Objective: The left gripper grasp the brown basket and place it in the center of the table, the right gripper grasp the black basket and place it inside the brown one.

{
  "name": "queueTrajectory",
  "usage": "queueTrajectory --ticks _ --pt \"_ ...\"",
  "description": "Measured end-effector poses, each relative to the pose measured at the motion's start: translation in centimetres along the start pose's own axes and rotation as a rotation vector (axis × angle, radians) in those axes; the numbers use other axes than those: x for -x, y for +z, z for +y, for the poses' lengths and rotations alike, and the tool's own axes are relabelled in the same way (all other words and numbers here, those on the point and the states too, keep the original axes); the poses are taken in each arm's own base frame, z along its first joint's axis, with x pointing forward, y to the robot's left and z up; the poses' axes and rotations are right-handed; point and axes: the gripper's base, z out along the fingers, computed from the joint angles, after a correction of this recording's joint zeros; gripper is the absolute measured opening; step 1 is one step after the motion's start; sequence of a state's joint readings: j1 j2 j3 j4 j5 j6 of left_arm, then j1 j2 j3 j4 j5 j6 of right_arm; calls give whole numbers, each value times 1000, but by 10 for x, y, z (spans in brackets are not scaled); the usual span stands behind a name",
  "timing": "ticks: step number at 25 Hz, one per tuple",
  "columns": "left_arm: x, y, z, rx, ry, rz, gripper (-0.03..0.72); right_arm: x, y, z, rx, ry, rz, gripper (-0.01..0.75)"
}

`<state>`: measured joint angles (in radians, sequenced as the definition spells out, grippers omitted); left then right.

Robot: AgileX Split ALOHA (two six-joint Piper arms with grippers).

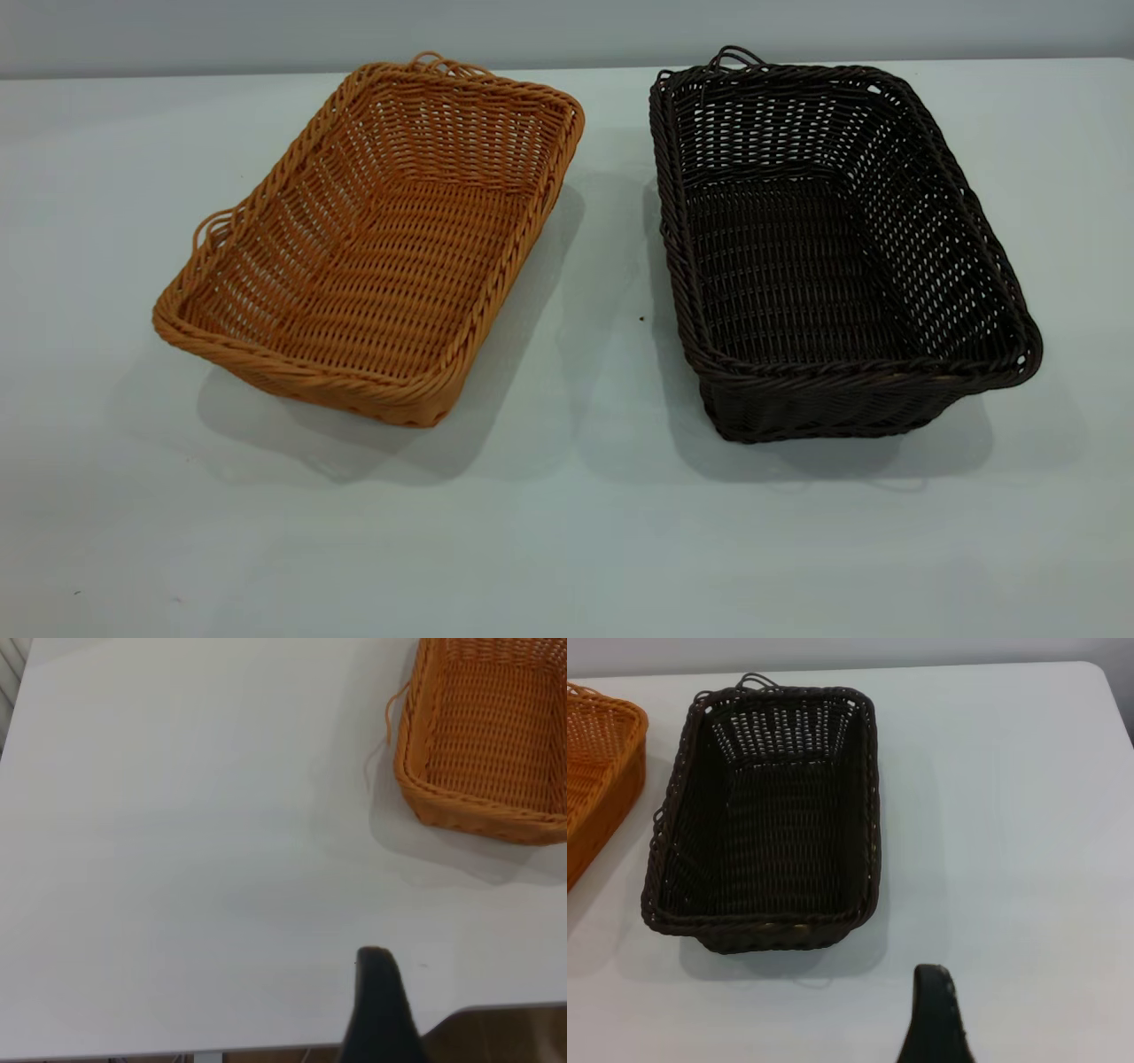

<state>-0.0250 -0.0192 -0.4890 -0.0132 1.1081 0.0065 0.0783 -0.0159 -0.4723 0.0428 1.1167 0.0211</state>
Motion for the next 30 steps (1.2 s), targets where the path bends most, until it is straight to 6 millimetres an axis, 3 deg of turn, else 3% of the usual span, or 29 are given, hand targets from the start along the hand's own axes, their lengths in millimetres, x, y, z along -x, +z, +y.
queueTrajectory --ticks 10,14,19,25,30 --pt "0 0 0 1 0 3 471 2 2 0 2 -2 16 467" --pt "17 7 0 1 -6 62 471 15 17 5 55 -79 118 519" --pt "57 36 0 -1 8 182 482 41 53 13 156 -135 226 601" --pt "100 87 1 -9 74 225 546 56 113 24 321 -153 356 605" --pt "131 134 1 -11 89 228 556 60 166 32 429 -87 452 600"
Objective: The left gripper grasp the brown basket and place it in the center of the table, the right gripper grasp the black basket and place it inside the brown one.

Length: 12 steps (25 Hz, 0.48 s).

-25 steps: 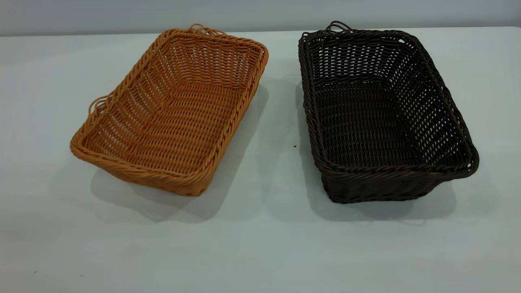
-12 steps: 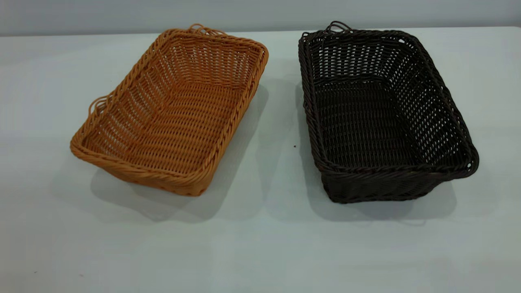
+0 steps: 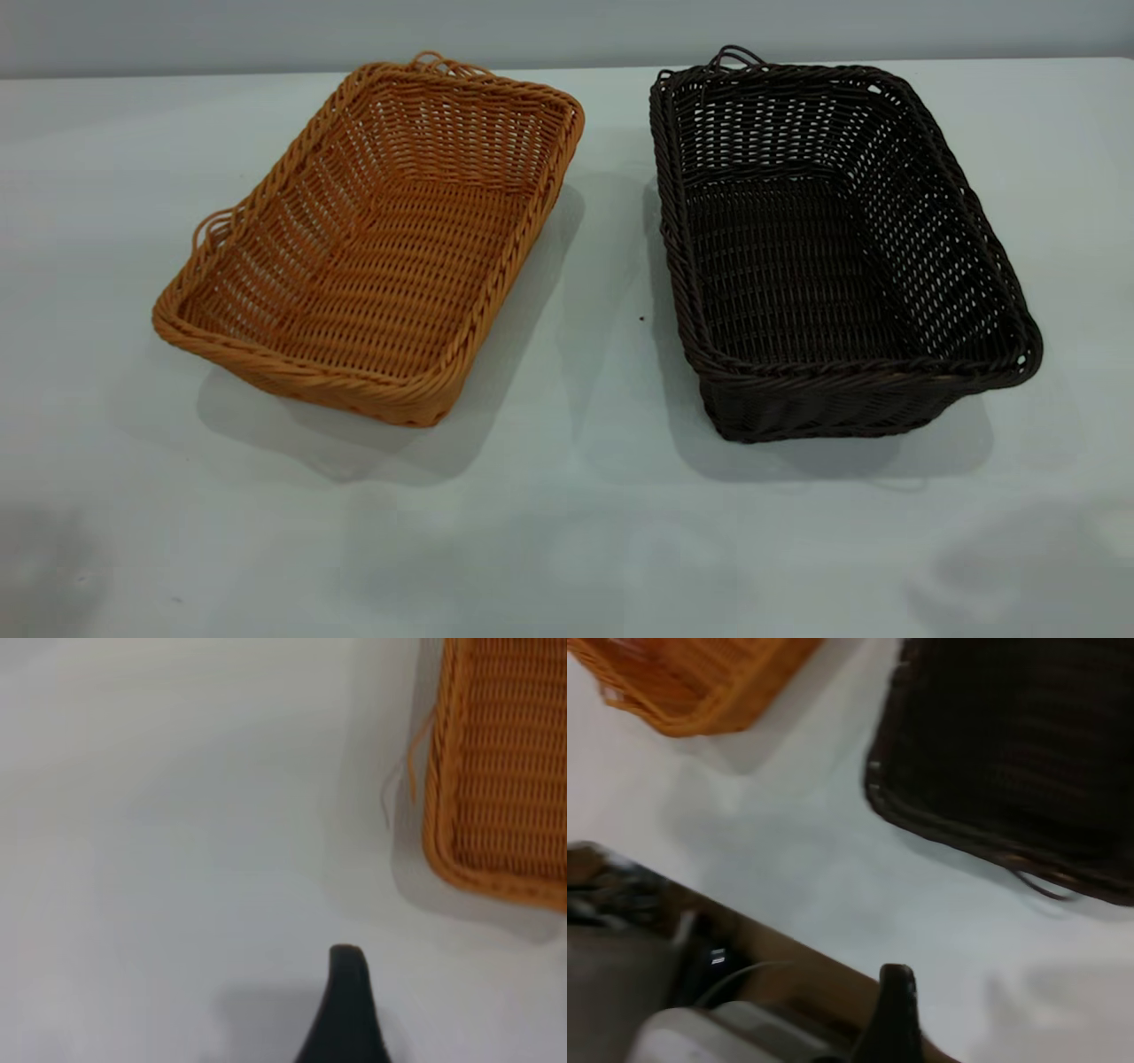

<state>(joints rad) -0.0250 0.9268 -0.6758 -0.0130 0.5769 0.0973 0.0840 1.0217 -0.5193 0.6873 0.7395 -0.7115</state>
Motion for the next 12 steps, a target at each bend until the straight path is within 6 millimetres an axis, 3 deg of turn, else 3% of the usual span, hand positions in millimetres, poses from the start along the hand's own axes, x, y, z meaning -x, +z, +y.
queueTrajectory --ticks 4,7,10,12 --pt "24 32 2 -5 0 53 557 12 41 3 51 -3 81 593" --pt "38 54 4 -9 4 90 557 17 74 19 67 -6 144 593" --pt "47 71 5 -12 17 114 559 19 104 27 56 122 213 593" --pt "51 79 5 -12 18 118 559 16 121 25 30 298 267 593"
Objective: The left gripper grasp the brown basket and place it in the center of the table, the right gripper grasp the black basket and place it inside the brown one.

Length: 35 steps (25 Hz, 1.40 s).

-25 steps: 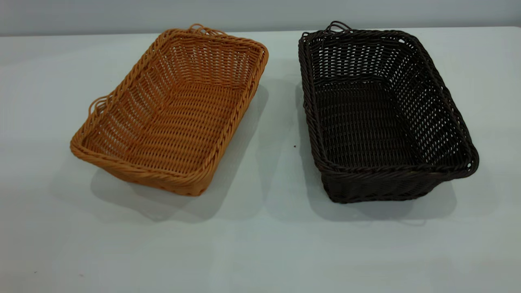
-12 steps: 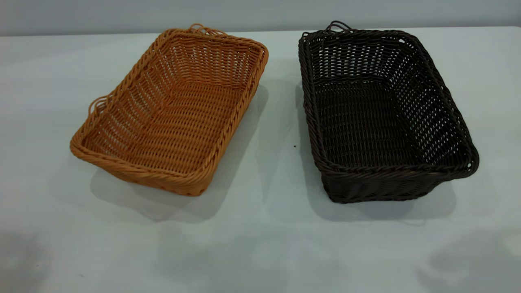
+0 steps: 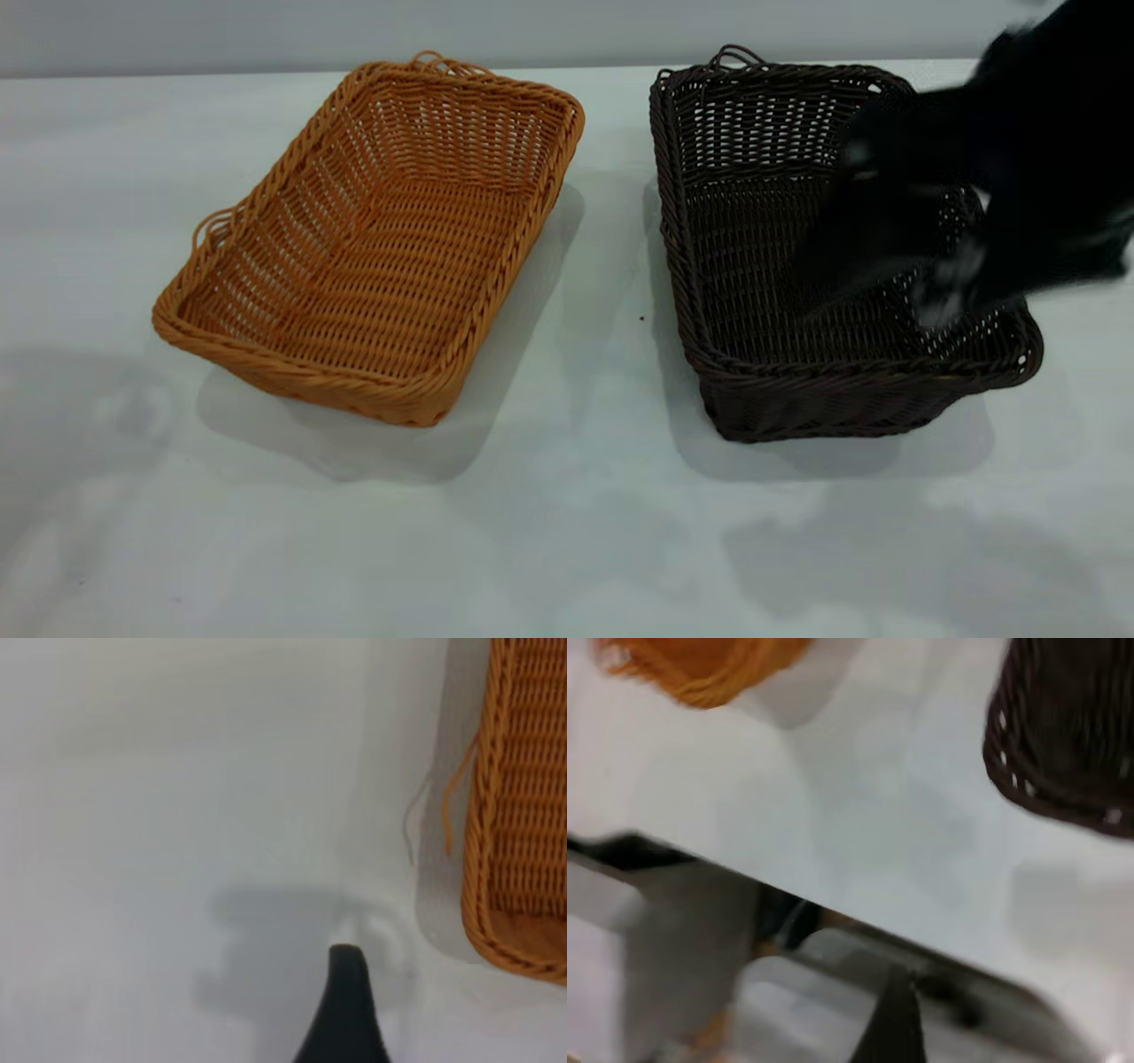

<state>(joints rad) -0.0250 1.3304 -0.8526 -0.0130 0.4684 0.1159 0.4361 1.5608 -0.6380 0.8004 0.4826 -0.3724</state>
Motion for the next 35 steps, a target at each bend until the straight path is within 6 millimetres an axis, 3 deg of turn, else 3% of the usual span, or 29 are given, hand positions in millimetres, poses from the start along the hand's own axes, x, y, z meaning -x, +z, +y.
queueTrajectory --ticks 7,14,24,29,35 --pt "4 13 0 0 1 -2 559 -8 53 -13 -6 697 159 593" --pt "5 14 1 1 2 -7 559 9 69 -18 69 1110 3 593" --pt "6 14 1 1 0 -18 559 1 103 -44 -61 1342 -47 593" --pt "6 14 1 0 -1 -18 559 0 106 -54 -130 1418 -102 593" --pt "5 31 -2 -27 -37 29 559 1 103 -67 -232 1478 -232 593"
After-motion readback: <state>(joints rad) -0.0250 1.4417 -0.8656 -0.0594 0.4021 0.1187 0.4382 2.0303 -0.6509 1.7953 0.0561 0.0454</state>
